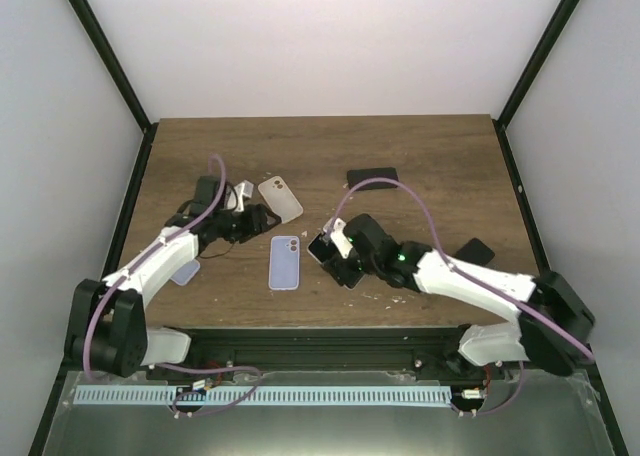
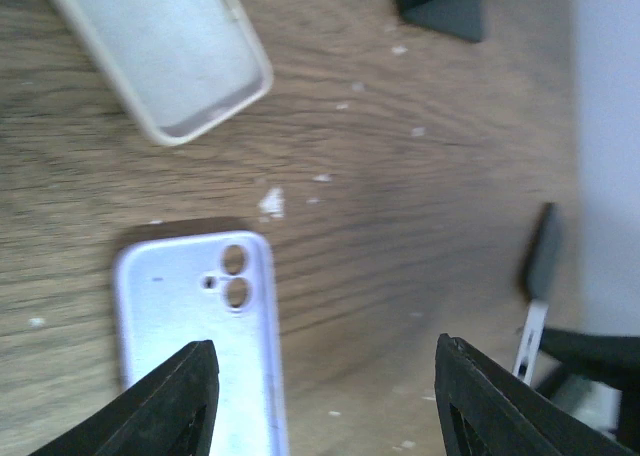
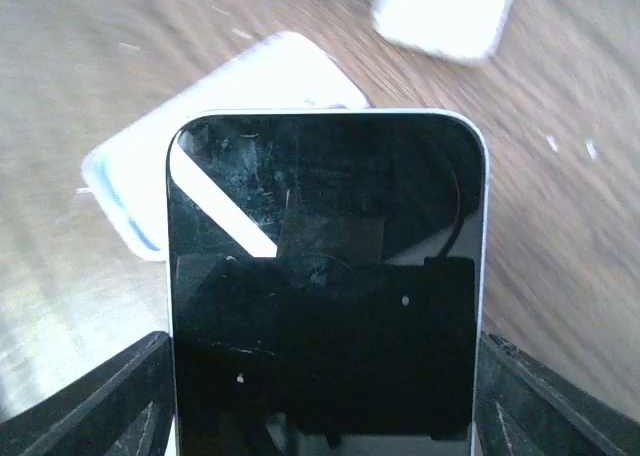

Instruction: Put the phone into the phone case

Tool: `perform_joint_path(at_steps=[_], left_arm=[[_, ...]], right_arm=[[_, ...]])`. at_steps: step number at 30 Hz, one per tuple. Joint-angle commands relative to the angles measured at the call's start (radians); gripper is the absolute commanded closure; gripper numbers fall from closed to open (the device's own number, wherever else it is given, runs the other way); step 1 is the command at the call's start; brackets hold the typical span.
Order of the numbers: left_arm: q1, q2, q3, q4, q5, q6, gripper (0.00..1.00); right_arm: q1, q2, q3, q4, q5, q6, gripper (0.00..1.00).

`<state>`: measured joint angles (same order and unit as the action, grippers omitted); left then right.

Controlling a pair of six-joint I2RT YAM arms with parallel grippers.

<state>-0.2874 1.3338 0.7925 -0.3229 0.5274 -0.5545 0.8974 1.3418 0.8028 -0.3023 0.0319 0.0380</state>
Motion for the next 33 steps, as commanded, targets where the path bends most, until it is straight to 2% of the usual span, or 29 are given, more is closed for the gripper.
perform_joint_path(at_steps=[1,6,9,13,17,25,29,33], left_arm=[[0.039,-0.033,0.054,-0.044,0.316,-0.009,0.4],[0.037,-0.077,0.151,-0.256,0.415,0.089,0.42],[0.035,-0.107,0.141,-0.261,0.545,0.094,0.42],[0.003,-0.163,0.11,-0.264,0.551,0.099,0.39],[-0.04,-0.19,0.079,-0.273,0.569,0.093,0.4],[-0.072,-0.226,0.039,-0.336,0.518,0.134,0.43],[-0.077,-0.217,0.033,-0.345,0.52,0.143,0.58],[-0.079,-0.205,0.024,-0.329,0.516,0.143,0.77]], right_arm=[[0.048,-0.203,-0.107,0.236,-0.245,-0.377,0.51],[0.05,-0.342,-0.197,0.361,-0.437,-0.611,0.55],[0.051,-0.304,-0.147,0.294,-0.483,-0.702,0.55],[0.052,-0.235,-0.072,0.203,-0.459,-0.793,0.53],[0.052,-0.209,-0.05,0.218,-0.417,-0.871,0.53],[0.052,-0.144,-0.006,0.26,-0.387,-0.886,0.54],[0.051,-0.137,-0.008,0.277,-0.373,-0.892,0.54],[0.052,-0.129,-0.003,0.29,-0.375,-0.895,0.54]])
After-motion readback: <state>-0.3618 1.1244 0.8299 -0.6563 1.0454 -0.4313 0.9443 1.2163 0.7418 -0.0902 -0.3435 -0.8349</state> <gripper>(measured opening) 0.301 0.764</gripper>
